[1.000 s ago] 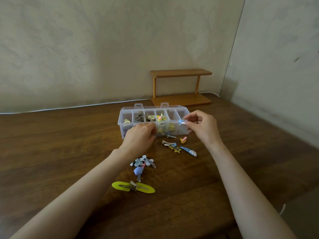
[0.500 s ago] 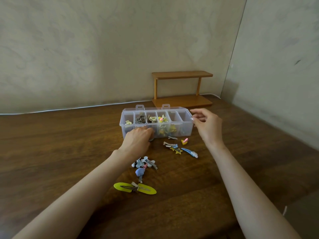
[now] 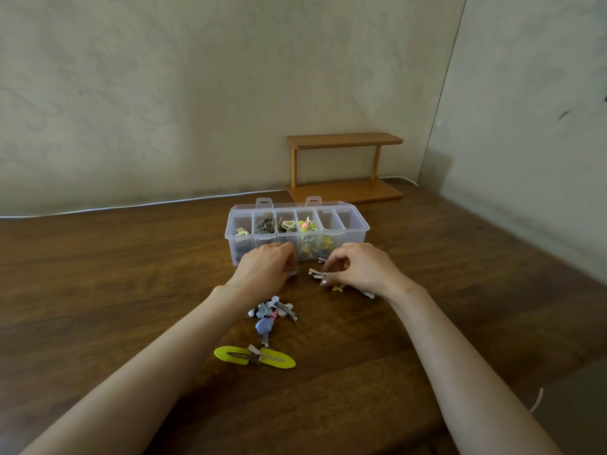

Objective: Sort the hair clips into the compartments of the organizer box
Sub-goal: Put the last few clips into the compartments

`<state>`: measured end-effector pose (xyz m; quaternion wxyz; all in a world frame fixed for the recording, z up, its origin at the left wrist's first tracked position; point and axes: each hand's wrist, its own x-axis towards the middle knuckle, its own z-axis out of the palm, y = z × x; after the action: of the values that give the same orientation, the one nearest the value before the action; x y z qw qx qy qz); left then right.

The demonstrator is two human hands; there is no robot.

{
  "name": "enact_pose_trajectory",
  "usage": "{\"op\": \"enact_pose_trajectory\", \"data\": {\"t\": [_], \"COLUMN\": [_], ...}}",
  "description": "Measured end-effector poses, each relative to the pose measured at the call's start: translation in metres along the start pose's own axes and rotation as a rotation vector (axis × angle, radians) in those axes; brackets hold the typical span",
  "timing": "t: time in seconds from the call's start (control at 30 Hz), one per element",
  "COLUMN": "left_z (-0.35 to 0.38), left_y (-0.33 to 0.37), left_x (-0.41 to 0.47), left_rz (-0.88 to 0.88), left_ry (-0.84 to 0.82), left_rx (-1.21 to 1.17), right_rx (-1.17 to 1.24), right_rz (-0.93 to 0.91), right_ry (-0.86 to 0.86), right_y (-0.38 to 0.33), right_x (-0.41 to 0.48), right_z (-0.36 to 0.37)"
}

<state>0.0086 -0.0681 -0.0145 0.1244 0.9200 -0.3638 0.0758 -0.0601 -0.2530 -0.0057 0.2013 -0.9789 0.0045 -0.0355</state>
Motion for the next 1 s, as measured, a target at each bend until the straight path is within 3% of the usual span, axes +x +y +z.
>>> {"op": "enact_pose_trajectory", "data": {"t": [0.27,0.47,0.6,0.87,1.0], "left_z": [0.000,-0.001,0.003,0.004,0.003], "left_y": [0.000,0.003,0.003,0.004,0.004], "left_x": [0.001,0.002,0.003,0.003,0.003], "left_rz": [-0.011,-0.019,-0.006,0.018,0.024], "left_ry": [0.000,0.005,-0.029,0.001,0.019], "left_rx": [-0.176,-0.332,-0.371,-0.391,-0.392], "right_rx": [0.298,0.612,0.731,0.720,0.648], "right_rz": [0.017,-0.025,-0.008,0.112,0.088], "right_ry": [0.069,0.259,0.486,0.803,0.785], "right_y": [0.006,0.013,0.019,0.026,0.024], "right_x": [-0.001,-0.003,-0.001,0.001,0.004], "right_z": [-0.001,-0.008,-0.012,-0.014,-0.014]}}
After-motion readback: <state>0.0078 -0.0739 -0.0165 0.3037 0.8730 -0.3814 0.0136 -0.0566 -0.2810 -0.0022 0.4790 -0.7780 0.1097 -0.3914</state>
